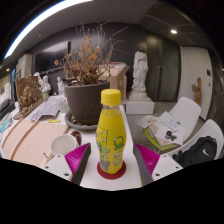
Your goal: Pour water
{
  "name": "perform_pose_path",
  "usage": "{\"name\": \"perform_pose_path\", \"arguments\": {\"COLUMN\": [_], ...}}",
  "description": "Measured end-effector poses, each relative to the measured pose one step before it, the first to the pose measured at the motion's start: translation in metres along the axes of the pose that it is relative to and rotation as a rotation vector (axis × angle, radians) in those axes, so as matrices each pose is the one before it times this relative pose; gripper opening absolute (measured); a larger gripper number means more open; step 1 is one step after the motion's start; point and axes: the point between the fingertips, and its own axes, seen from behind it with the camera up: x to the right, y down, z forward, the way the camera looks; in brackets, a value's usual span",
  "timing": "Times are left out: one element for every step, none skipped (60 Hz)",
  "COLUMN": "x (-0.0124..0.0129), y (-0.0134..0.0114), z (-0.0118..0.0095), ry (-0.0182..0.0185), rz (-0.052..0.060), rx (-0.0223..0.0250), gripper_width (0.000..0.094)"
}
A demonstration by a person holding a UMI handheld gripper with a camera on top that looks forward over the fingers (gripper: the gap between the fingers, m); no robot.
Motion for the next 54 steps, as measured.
{"name": "perform_pose_path", "arguments": {"x": [0.00028, 0.00008, -0.0002, -0.00091, -0.00002, -0.00224, -0.0027, -0.00323, -0.0037, -0.00342, -0.00327, -0.00266, -0.0028, -0.00293, -0.00393, -0.00385, -0.00397, -0.00382, -0.00368, -0.00339, -0.00384, -0.00398, -0.00447, -0.00541, -0.00512, -0.00545, -0.00556, -0.00512, -0.00434, -0.0048, -0.00446, -0.00348, -0.00472, -0.00368, -0.00359, -0.00349, -0.00351, -0.00276, -0.00267, -0.00223, -0.00259, -0.00268, -0.00204, -0.00125, -0.00052, -0.00057, -0.00045, -0.00046, -0.00058, -0.00132, -0.00064, -0.00167, -0.00126, -0.00078], "y": [-0.00059, 0.00023, 0.00071, 0.00012, 0.0004, -0.00022, 0.00103, 0.00081, 0.001, 0.00071, 0.00084, 0.00148, 0.00188, 0.00042, 0.00218, 0.00054, 0.00035, 0.00092, 0.00147, 0.00158, 0.00197, -0.00148, 0.00184, 0.00216, 0.00246, 0.00291, 0.0027, 0.00204, 0.0017, 0.00138, 0.00162, 0.00151, 0.00177, 0.00091, 0.00126, 0.0012, 0.00147, 0.00166, 0.00184, 0.00067, 0.00081, 0.0002, -0.00017, -0.00022, 0.00103, 0.00074, 0.00044, 0.00007, 0.00001, 0.00025, -0.00043, 0.00028, 0.00001, -0.00013], "z": [-0.00528, -0.00643, -0.00715, -0.00782, -0.00684, -0.00877, -0.00947, -0.00914, -0.00949, -0.00981, -0.00993, -0.01008, -0.01054, -0.01085, -0.011, -0.01112, -0.01112, -0.01132, -0.01102, -0.01097, -0.01036, -0.01104, -0.00952, -0.00855, -0.00862, -0.00794, -0.00744, -0.00738, -0.00678, -0.00633, -0.00603, -0.00811, -0.00479, -0.00375, -0.00372, -0.00332, -0.00338, -0.0032, -0.00277, -0.00498, -0.00239, -0.00214, -0.00221, -0.00174, -0.00176, -0.00157, -0.00163, -0.00165, -0.00145, -0.00129, -0.00083, -0.00076, -0.00086, -0.00087], "ry": [0.01065, 0.01044, 0.00913, 0.00744, 0.00458, 0.0048, 0.00222, 0.0007, -0.00043, 0.00003, 0.00189, 0.00479, 0.00589, 0.00608, 0.00531, 0.00309, 0.0031, 0.00461, 0.00603, 0.00655, 0.00466, 0.00218, 0.0011, 0.00217, -0.00018, -0.00182, -0.00311, -0.0025, 0.0001, -0.00092, -0.00068, -0.00065, 0.00072, 0.00071, 0.00157, 0.00106, 0.00081, 0.0018, 0.00339, 0.00279, 0.00294, 0.00173, 0.00276, 0.00493, 0.00615, 0.00711, 0.00735, 0.00697, 0.005, 0.00106, -0.00263, -0.00203, -0.00118, -0.00017], "rz": [0.0015, 0.0025, 0.0027, 0.0041, 0.0051, 0.0075, 0.006, 0.0048, 0.0038, 0.0047, 0.0061, 0.0058, 0.0036, 0.0006, 0.0004, -0.0002, -0.0012, -0.0027, -0.003, -0.0023, -0.0017, -0.0021, -0.001, -0.0004, 0.0021, 0.003, 0.0033, 0.0024, 0.0025, 0.0028, 0.0032, 0.0018, 0.0005, 0.0004, 0.0003, 0.0, -0.0014, -0.0022, -0.0025, -0.0023, -0.0034, -0.0035, -0.0037, -0.0035, -0.0026, -0.0035, -0.004, -0.0034, -0.0008, 0.0023, 0.0038, 0.004, 0.0029, 0.0015], "rx": [-0.01146, -0.01375, -0.01402, -0.011, -0.00645, -0.00959, -0.01154, -0.01421, -0.01189, -0.0096, -0.0084, -0.00989, -0.01082, -0.00927, -0.00413, -0.00076, 0.00063, -0.00121, -0.00288, -0.00425, -0.00431, -0.00653, -0.00196, -0.00283, -0.00401, -0.00596, -0.00602, -0.0041, -0.00196, -0.00145, -0.00157, -0.00227, 0.00093, 0.00107, 0.00129, 0.00079, 0.0, -0.00088, -0.00125, -0.00191, 0.00162, 0.00386, 0.00539, 0.00555, 0.00267, 0.00164, 0.00146, 0.00164, 0.0017, 0.00037, -0.00034, -0.00033, 0.00083, 0.00174], "gripper_width": [0.0856, 0.0856, 0.0857, 0.0856, 0.0857, 0.0855, 0.0855, 0.0856, 0.0856, 0.0856, 0.0856, 0.0857, 0.0857, 0.0857, 0.0858, 0.0857, 0.0858, 0.0859, 0.0859, 0.0858, 0.0858, 0.0858, 0.0856, 0.0857, 0.0858, 0.0859, 0.086, 0.0858, 0.0859, 0.086, 0.0858, 0.0863, 0.0863, 0.0862, 0.0861, 0.0861, 0.0861, 0.0861, 0.0861, 0.0861, 0.0863, 0.0862, 0.0863, 0.0861, 0.0861, 0.086, 0.0862, 0.0863, 0.0862, 0.086, 0.0862, 0.086, 0.0859, 0.0859]}}
